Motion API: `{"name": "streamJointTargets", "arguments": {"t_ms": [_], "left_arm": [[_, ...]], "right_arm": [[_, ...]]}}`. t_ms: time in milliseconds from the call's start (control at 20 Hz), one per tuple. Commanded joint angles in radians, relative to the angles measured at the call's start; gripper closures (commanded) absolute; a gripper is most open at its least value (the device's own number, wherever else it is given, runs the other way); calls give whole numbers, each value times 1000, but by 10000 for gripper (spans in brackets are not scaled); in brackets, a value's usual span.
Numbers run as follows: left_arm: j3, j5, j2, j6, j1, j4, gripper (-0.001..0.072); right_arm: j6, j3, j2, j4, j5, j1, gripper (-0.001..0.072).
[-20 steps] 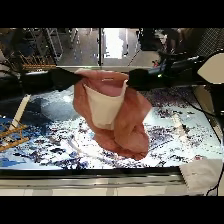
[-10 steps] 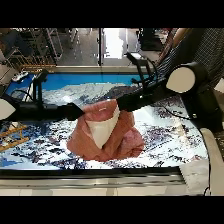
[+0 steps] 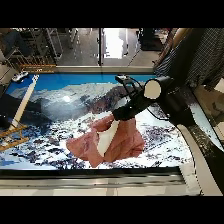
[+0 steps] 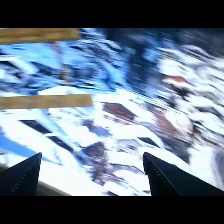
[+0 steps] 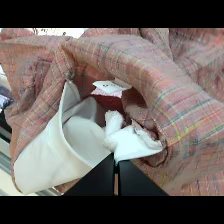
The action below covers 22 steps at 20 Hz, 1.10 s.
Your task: Fold the clothes and pants, and hang the long-sleeved shirts on hangers.
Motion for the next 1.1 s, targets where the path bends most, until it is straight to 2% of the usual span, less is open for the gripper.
{"name": "streamJointTargets", "arguments": {"t_ms": [0,150,250,450,800,850,900,1050], "left_arm": [[-2,158,-79,-20,319,33,64],[-2,199,-211,-20,410,9,78],[-2,204,-289,-5,414,-55,114],[-2,200,-396,10,381,-101,114],[-2,192,-417,10,372,-102,119],[-2,173,-416,10,372,-102,191],[-2,151,-415,10,372,-101,227],[-1,153,-386,11,374,-100,224]], "right_arm": [[-18,-9,-8,-1,-90,1,692],[-17,-9,-8,0,-129,1,692],[-13,-9,-8,0,-143,1,692],[2,-9,-8,0,-138,1,692],[1,-9,-8,-1,-139,1,692],[1,-9,-8,-1,-139,1,692],[1,-9,-8,-1,-139,1,692],[1,-9,-8,0,-137,1,692]]}}
